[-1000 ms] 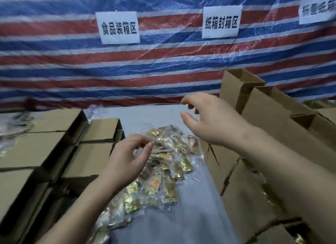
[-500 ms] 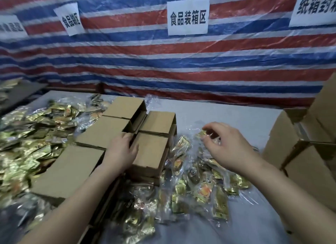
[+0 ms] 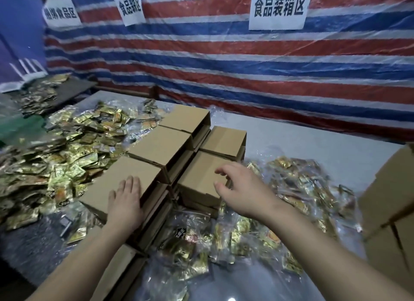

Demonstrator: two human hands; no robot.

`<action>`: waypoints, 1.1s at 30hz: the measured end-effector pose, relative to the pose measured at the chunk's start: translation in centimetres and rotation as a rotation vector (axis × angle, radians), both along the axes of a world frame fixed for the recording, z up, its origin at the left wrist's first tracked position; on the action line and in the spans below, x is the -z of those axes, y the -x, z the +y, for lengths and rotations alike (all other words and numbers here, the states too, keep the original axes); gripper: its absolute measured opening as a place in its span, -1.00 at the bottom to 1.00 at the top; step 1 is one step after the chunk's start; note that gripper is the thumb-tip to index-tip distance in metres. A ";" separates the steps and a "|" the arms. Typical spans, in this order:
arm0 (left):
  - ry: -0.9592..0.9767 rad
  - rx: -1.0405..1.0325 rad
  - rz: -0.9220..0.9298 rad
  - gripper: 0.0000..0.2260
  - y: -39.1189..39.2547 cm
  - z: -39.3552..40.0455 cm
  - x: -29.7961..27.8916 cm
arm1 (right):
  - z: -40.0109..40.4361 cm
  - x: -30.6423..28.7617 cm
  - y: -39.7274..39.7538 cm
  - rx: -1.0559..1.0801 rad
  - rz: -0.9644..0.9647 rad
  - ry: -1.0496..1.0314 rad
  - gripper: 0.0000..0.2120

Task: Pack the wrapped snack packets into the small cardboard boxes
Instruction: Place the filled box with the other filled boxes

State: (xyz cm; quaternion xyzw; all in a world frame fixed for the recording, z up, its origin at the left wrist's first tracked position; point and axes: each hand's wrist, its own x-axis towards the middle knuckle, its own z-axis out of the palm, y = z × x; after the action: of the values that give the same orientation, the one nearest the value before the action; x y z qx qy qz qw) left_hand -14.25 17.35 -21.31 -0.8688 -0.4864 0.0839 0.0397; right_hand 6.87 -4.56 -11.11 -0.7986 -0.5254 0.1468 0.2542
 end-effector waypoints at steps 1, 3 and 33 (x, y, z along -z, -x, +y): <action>-0.024 0.015 0.014 -0.32 0.1 -0.3 -0.3 | -0.1 0.0 0.2 -0.006 0.002 0.009 -0.60; -0.064 0.035 0.019 -0.38 0.3 -1.1 -1.3 | -0.4 -0.2 0.4 -0.003 0.000 0.016 -0.60; 0.796 0.641 -0.379 -0.86 -12.3 -26.7 6.5 | -23.5 15.7 0.7 0.435 -0.034 0.535 -0.79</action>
State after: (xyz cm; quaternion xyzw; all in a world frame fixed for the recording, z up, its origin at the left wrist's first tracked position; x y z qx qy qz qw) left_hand -1.99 -9.36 -27.79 -0.9214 -0.1264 0.0872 -0.3569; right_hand 6.16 -28.04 -26.84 -0.9326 -0.2898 0.2085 0.0523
